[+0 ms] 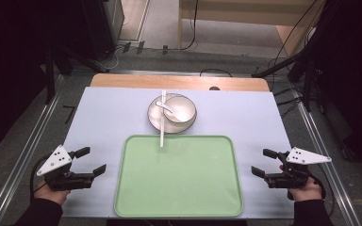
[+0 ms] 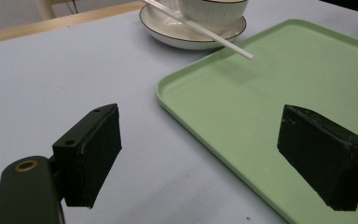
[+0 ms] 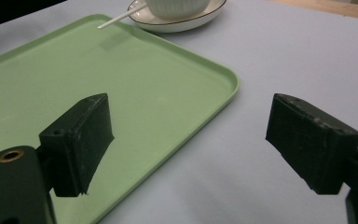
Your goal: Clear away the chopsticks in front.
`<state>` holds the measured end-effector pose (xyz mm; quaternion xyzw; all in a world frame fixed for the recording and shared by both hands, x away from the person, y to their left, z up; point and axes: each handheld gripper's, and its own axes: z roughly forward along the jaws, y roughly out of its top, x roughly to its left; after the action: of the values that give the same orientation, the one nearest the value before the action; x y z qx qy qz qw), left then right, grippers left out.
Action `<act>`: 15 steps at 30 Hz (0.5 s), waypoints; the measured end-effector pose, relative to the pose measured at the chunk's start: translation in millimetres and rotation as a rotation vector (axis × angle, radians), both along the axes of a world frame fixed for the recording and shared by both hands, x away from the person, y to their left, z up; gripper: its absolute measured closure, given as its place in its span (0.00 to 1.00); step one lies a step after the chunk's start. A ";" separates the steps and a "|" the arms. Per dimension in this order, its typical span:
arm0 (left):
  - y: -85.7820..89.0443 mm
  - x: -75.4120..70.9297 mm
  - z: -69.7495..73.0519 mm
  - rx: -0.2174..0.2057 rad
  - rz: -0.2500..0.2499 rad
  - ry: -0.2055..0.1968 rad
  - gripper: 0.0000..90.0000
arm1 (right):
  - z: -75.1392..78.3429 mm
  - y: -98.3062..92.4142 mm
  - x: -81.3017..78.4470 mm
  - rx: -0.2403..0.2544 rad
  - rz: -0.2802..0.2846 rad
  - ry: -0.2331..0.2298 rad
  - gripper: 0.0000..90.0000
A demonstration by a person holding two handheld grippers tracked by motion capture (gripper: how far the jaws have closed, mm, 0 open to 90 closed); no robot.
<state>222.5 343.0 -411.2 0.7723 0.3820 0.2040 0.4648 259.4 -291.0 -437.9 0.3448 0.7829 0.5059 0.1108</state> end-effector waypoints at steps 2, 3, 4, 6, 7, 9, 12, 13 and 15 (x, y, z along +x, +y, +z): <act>0.0 0.0 0.0 0.002 0.001 0.000 0.15 | 0.0 -0.1 0.0 0.000 0.000 0.001 0.17; 0.0 0.1 -0.1 -0.001 0.000 0.000 0.15 | 0.1 -0.2 0.0 0.000 0.000 0.000 0.17; 0.0 0.1 -0.1 -0.001 0.000 0.000 0.15 | 0.1 -0.2 0.0 0.000 0.000 0.000 0.17; 0.2 0.1 0.0 -0.002 0.003 0.001 0.15 | 0.3 -0.4 -0.2 0.002 -0.001 -0.002 0.17; 0.2 0.0 0.0 -0.003 0.004 0.001 0.15 | 0.4 -0.6 -0.2 0.003 0.000 -0.004 0.17; 0.1 0.0 0.0 -0.005 0.007 0.002 0.15 | 0.7 -0.5 -0.4 0.004 -0.002 -0.006 0.17; -0.1 0.4 0.0 -0.007 0.010 0.002 0.15 | 1.3 -0.4 -0.7 0.009 -0.001 -0.011 0.17; -0.1 0.4 0.0 -0.007 0.010 0.002 0.16 | 1.3 -0.4 -0.7 0.009 -0.001 -0.011 0.17; -0.3 0.8 0.4 -0.001 0.017 0.010 0.17 | 1.4 -0.2 -0.9 0.009 0.001 -0.011 0.17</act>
<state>223.3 342.7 -410.7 0.7699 0.3910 0.2037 0.4614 258.5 -291.2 -436.4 0.3419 0.7804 0.5112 0.1132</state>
